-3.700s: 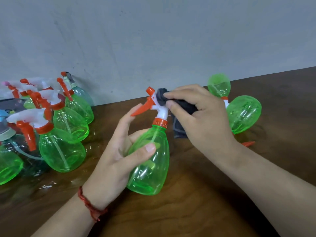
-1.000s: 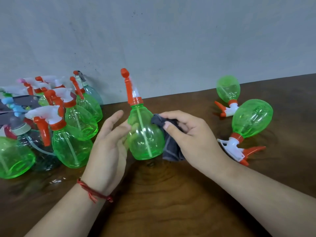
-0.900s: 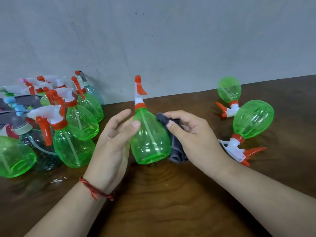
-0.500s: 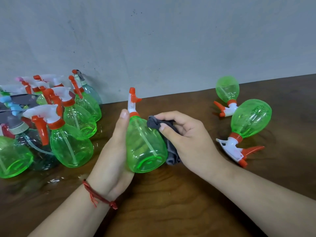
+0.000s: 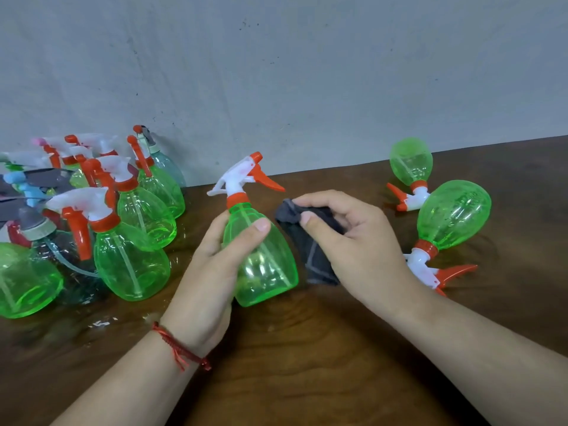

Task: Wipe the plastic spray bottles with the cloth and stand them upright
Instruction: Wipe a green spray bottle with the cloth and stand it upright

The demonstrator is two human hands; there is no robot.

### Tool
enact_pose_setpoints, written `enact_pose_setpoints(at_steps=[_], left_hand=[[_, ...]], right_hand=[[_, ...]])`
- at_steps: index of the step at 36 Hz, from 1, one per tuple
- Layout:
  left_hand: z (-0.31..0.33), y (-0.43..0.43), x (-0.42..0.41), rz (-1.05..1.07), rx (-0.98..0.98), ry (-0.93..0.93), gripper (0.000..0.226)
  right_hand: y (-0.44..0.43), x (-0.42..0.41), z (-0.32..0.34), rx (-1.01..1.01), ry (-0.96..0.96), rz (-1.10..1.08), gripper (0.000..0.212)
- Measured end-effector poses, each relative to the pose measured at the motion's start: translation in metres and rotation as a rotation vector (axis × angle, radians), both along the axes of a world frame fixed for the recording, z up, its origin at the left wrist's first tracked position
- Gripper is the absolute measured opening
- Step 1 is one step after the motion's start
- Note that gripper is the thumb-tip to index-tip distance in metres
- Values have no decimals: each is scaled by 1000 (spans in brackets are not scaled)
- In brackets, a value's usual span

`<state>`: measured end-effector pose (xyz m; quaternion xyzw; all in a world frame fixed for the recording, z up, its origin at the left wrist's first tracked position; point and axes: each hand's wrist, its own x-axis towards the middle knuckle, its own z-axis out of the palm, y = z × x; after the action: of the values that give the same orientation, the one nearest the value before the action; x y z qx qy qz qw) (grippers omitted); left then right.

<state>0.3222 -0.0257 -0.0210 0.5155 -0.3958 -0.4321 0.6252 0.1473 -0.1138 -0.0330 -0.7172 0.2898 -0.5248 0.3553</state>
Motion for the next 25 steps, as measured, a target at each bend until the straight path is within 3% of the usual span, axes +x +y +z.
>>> enact_pose_setpoints(at_steps=[4,10,21,25], left_hand=[[0,0,1,-54,-63,-47,46],[1,4,1,-182,-140,-225,95],[7,13,-15,-67,-138,-718,102],[2,13,-13,-24,-145,-789,103]], right_hand=[[12,7,-3,-78,72,72,25],[-1,0,-2,-28,22,4,25],[12,2,11,-273,49,-110,22],[14,6,12,-382,86,-155,19]])
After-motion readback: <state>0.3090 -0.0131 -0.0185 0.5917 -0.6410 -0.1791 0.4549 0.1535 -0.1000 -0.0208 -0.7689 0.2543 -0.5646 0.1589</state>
